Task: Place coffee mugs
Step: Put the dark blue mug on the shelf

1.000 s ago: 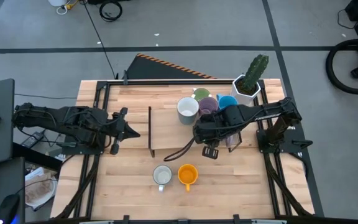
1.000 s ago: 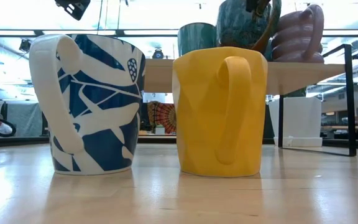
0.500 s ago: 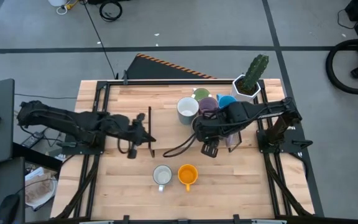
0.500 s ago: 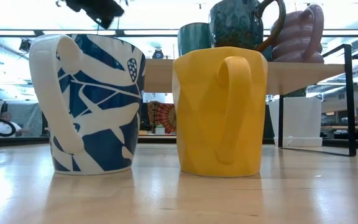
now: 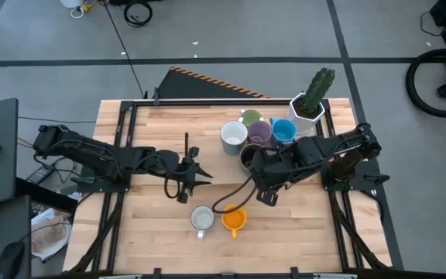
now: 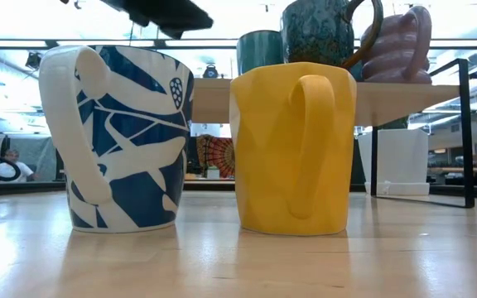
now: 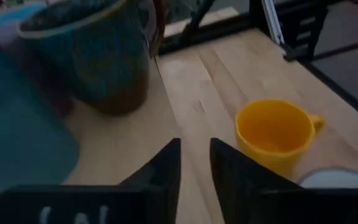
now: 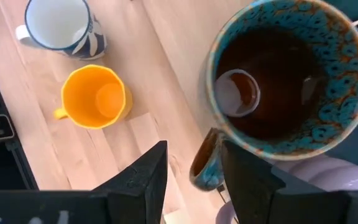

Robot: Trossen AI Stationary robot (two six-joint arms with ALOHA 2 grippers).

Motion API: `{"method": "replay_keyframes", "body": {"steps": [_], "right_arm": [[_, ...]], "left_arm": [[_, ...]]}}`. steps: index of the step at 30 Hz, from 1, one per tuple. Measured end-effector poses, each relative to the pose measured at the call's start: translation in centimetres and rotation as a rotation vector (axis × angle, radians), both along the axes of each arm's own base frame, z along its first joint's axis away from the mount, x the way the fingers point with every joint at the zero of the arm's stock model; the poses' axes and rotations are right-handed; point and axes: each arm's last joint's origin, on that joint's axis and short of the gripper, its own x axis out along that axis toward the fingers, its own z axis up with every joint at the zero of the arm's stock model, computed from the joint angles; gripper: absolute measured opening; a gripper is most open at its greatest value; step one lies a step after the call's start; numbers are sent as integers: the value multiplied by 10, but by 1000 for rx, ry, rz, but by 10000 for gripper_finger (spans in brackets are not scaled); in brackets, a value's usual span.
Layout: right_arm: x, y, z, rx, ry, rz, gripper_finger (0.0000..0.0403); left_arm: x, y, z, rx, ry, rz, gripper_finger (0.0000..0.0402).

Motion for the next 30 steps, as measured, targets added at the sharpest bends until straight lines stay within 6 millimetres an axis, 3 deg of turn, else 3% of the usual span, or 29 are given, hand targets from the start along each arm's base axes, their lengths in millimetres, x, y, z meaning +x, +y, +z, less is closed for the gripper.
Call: {"method": "replay_keyframes", "body": {"steps": [9, 13, 18, 24, 30], "right_arm": [[-6, 18, -5, -20, -13, -37, 155], [-10, 28, -11, -83, -25, -33, 155], [-18, 44, -19, -171, -55, -28, 151], [-30, 61, -22, -267, -115, 4, 135], [-48, 53, -19, -251, -130, -21, 113]], "left_arm": [[26, -13, -17, -5, -85, -16, 117], [38, -20, -28, 67, -119, 77, 117], [41, -28, -33, 195, -148, 194, 117], [42, -30, -31, 136, -191, 214, 134], [45, -28, -30, 100, -202, 151, 146]]}}
